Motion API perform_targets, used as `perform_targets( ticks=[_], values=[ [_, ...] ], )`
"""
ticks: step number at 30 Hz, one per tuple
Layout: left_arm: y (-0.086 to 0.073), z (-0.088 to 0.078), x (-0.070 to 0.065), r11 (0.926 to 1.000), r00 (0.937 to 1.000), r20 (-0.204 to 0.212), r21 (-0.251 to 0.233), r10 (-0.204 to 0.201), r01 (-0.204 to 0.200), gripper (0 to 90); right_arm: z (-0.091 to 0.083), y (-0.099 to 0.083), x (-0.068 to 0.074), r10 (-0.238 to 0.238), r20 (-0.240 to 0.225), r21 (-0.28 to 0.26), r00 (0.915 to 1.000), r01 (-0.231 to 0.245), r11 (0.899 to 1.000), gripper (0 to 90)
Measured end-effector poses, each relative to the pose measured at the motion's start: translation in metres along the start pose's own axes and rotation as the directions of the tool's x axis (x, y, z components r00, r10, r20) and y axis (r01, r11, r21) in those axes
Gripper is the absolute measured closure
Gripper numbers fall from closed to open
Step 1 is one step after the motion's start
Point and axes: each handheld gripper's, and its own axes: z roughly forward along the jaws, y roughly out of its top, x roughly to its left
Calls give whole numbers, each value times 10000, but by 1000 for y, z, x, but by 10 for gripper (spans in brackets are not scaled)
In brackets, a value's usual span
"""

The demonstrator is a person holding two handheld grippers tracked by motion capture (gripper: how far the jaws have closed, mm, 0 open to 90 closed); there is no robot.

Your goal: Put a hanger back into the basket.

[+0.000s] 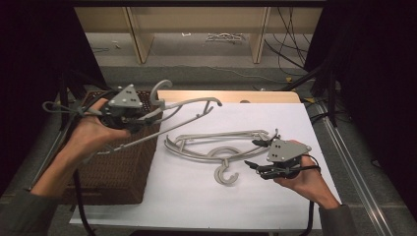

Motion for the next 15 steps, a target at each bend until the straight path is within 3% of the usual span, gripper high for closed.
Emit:
perform_targets(
  ticks=[6, 15],
  values=[
    [-26, -20, 21, 9960, 9933, -762, -277, -864, 845, 793, 2, -4, 1, 285, 88, -31, 9996, -284, 9996, 317],
    [-60, -34, 44, 9919, 9813, -1472, 78, -1241, 1266, 793, 3, -7, 0, 538, 197, -13, 9984, -537, 9986, 297]
  ],
)
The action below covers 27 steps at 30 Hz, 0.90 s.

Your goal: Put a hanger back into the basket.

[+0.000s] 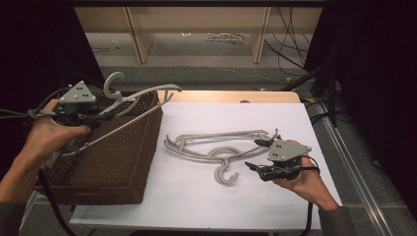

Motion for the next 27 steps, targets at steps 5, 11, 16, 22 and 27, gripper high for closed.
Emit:
perform_targets(
  ticks=[5, 11, 16, 22, 27],
  values=[
    [-16, -1, 11, 9997, 9998, -179, 194, -127, 130, 793, 1, -1, 1, 46, -74, 56, 10000, -46, 10000, 297],
    [-32, -2, 25, 9989, 9985, -417, 261, -367, 378, 793, 2, -2, 0, 82, -50, 30, 10000, -82, 10000, 297],
    [-45, -1, 36, 9970, 9948, -743, 289, -692, 715, 793, 2, -3, 1, 98, -53, 23, 9999, -98, 9999, 293],
    [-57, 3, 41, 9941, 9923, -851, 538, -897, 945, 793, 3, -4, 0, 157, -73, 57, 9998, -157, 9999, 281],
    [-65, 15, 43, 9936, 9931, -797, 669, -861, 915, 793, 2, -5, 0, 208, 5, 13, 9998, -208, 9998, 275]
  ],
)
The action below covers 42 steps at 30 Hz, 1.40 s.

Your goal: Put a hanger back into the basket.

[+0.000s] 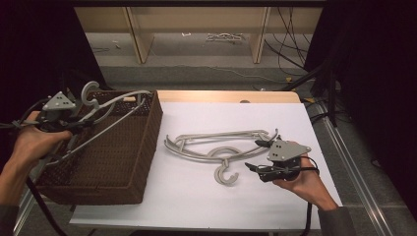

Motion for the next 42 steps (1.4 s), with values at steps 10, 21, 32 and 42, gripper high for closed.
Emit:
perform_targets(
  ticks=[10, 21, 32, 42],
  values=[
    [-14, 16, 4, 9996, 9994, 251, -126, -238, 241, 793, 0, -2, 1, 201, 37, -44, 9998, -201, 9998, 256],
    [-41, 26, 8, 9979, 9966, 535, -153, -619, 628, 793, 0, -4, 1, 217, 14, 13, 9998, -217, 9998, 255],
    [-50, 48, 1, 9984, 9973, 556, 319, -476, 459, 792, 0, -5, 3, 224, -37, 95, 9997, -223, 9997, 256],
    [-63, 70, -9, 9891, 9952, 865, 1434, -464, 336, 786, 1, -6, 3, 281, -53, 80, 9996, -281, 9996, 256]
  ],
)
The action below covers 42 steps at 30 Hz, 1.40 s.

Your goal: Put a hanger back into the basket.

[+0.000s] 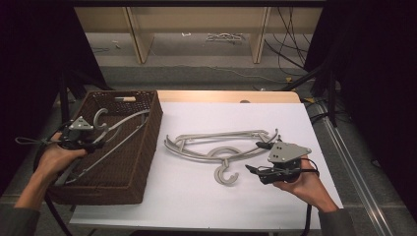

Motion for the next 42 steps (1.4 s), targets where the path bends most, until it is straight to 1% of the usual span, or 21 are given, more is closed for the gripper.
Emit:
perform_targets(
  ticks=[1, 4, 5, 10, 15, 16, 20, 22, 24, 25, 27, 28, 29, 30, 31, 34, 37, 38, 39, 40, 42],
  values=[
    [-3, 2, -2, 9996, 9995, 149, 134, -266, 264, 782, 0, 0, 0, -30, -11, 27, 10000, 30, 10000, 256],
    [-7, 5, -4, 9996, 9993, 365, 292, -73, 62, 773, 1, 0, 0, -25, -3, 21, 10000, 25, 10000, 256],
    [-8, 6, -7, 9994, 9981, 511, -2, -339, 340, 772, 1, 0, 0, -11, -27, 22, 10000, 11, 10000, 256],
    [-3, 5, -12, 9981, 9969, 706, 485, 343, -378, 766, 1, -1, 0, -63, -46, 41, 10000, 63, 10000, 255],
    [-3, 8, -18, 9978, 9958, 886, 590, 252, -305, 734, 1, 0, 1, 28, -71, 0, 10000, -28, 10000, 256],
    [-2, 7, -18, 9954, 9927, 1091, 749, 516, -600, 721, 1, 0, 1, 36, -69, -10, 10000, -36, 10000, 256],
    [-2, 9, -27, 9922, 9899, 1172, 864, 794, -898, 678, 2, -2, 1, 38, -7, -29, 10000, -38, 10000, 254],
    [-1, 11, -30, 9946, 9903, 1228, 724, 647, -740, 668, 3, -2, 1, 90, -19, -65, 10000, -90, 9999, 253],
    [0, 10, -31, 9935, 9881, 1307, 696, 806, -902, 661, 4, -3, 2, 99, -43, -45, 9999, -99, 9999, 250],
    [1, 8, -31, 9897, 9847, 1500, 979, 892, -1045, 657, 4, -3, 3, 88, -76, -37, 9999, -88, 10000, 250],
    [1, 9, -34, 9947, 9857, 1567, 712, 627, -746, 644, 5, -4, 3, 102, -99, -42, 9999, -102, 9999, 249],
    [2, 8, -34, 9936, 9853, 1478, 605, 853, -950, 629, 5, -5, 3, 100, -106, -53, 9999, -101, 9999, 249],
    [1, 8, -37, 9965, 9871, 1482, 474, 609, -686, 614, 5, -5, 3, 114, -102, -59, 9999, -114, 9999, 249],
    [3, 5, -37, 9958, 9869, 1387, 304, 819, -869, 590, 5, -5, 4, 137, -93, -50, 9999, -137, 9999, 247],
    [4, 3, -39, 9982, 9870, 1525, 216, 515, -555, 560, 5, -5, 4, 159, -72, -105, 9998, -159, 9998, 246],
    [7, -2, -44, 9977, 9943, 967, -565, 440, -387, 478, 4, -5, 4, 254, -35, -204, 9997, -255, 9995, 246],
    [11, -12, -46, 9919, 9948, 577, -1002, 840, -780, 413, 4, -4, 4, 363, 110, -302, 9993, -359, 9989, 244],
    [12, -15, -48, 9904, 9965, 524, -1259, 647, -577, 390, 4, -4, 4, 420, 119, -339, 9990, -415, 9986, 244],
    [14, -15, -53, 9823, 9993, 338, -1872, 176, -110, 373, 4, -4, 4, 482, 133, -376, 9987, -477, 9982, 244],
    [15, -18, -53, 9781, 9994, 227, -2071, 259, -207, 359, 4, -4, 4, 468, 146, -402, 9988, -462, 9981, 243],
    [17, -24, -60, 9645, 9996, 215, -2630, -199, 249, 340, 4, -4, 3, 559, 218, -480, 9982, -549, 9973, 241]
  ],
)
